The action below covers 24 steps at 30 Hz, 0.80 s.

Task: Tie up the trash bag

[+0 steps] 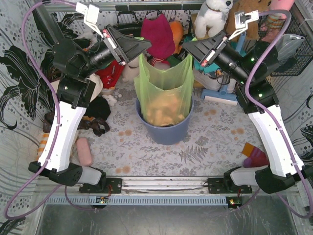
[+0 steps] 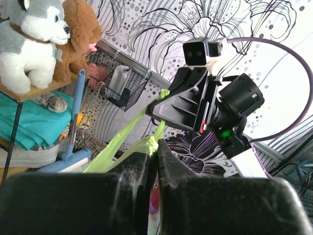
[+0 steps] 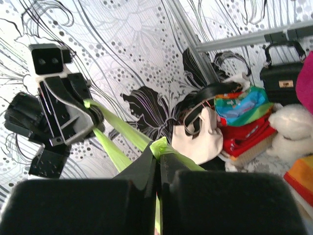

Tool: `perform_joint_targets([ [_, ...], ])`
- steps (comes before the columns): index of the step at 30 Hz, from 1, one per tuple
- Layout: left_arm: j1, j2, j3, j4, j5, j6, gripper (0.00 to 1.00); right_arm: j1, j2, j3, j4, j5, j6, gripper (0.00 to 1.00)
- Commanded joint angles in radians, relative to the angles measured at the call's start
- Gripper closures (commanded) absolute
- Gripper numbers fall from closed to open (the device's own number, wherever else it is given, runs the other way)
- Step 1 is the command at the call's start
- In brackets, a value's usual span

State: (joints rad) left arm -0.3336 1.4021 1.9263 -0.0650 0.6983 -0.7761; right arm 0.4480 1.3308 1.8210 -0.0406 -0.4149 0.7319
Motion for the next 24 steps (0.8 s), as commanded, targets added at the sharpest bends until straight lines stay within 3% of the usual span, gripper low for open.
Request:
perform_joint_targets([
  [1,0.008,-0.041,-0.037,0.009,-0.054,0.053,0.84,-0.002,-0.082,-0.119,0.069,0.023,-0.006,1.0],
  [7,0.025,-0.038,-0.123,0.024,-0.093,0.026,0.86,-0.002,-0.121,-0.256,0.09,0.079,0.0,1.0],
  [16,0.057,0.072,0.161,-0.03,-0.022,0.009,0.86,-0.002,-0.051,-0.039,0.057,0.054,-0.026,1.0],
  [24,0.066,0.004,-0.004,0.001,-0.025,0.021,0.78,-0.002,-0.115,-0.194,0.052,0.084,-0.024,1.0],
])
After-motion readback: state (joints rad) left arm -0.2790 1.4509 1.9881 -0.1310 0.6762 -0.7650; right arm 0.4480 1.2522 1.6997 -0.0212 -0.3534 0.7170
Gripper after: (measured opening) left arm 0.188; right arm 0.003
